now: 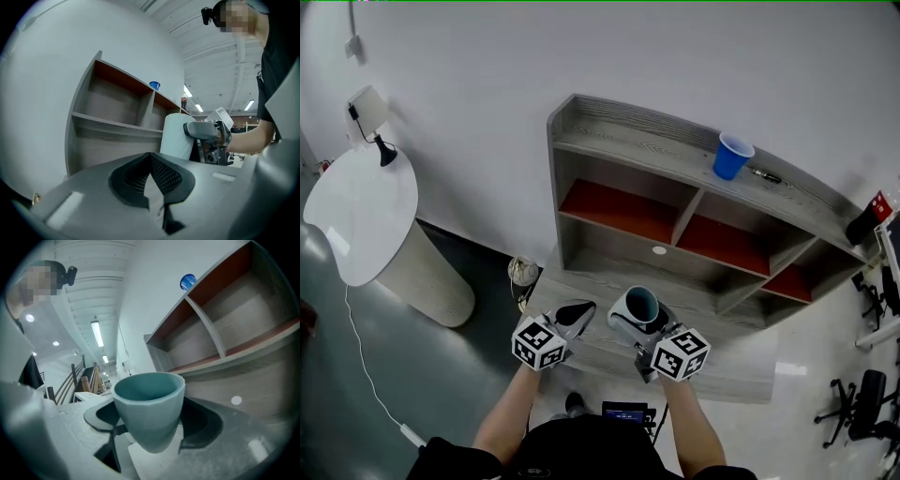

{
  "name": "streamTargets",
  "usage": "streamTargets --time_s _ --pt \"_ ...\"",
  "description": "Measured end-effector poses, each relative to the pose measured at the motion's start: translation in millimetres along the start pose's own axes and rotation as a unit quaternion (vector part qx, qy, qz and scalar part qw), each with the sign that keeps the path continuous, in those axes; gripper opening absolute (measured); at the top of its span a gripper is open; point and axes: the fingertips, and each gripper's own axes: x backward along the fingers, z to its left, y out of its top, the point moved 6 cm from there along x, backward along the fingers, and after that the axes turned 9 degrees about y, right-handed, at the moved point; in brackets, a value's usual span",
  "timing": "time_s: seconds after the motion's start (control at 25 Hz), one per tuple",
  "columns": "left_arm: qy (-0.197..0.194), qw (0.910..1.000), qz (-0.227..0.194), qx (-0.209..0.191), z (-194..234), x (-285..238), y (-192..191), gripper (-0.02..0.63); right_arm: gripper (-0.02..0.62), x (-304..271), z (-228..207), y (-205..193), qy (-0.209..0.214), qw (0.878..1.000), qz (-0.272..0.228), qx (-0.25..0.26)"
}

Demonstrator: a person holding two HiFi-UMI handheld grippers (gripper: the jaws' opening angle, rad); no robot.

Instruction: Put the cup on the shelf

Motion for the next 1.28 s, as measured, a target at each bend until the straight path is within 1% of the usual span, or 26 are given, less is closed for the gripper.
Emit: streamTargets --time_s 0.2,0.32,0.56,0.76,1.28 --pt "-0.012 0.9999 0.002 0.004 11 -12 0 0.003 0.380 -9 -7 -1 -0.008 1.000 0.007 -0.001" --pt "-0.011 0.9999 0.002 0.006 13 -18 -1 0.003 0.380 -13 -13 1 -0.007 1.000 0.011 0.001" --pt "0.007 0.9999 -0.007 0.007 6 -26 4 0.003 0.380 -13 -23 8 0.014 0.999 0.029 0.010" --pt "0.026 0.9996 -0.010 -0.001 4 -29 11 0.003 0.380 -14 -28 16 0.030 0.999 0.033 0.017" --pt "0.051 0.9986 -0.008 -0.009 -5 -31 13 0.003 0.380 -6 -37 14 0.048 0.998 0.035 0.007"
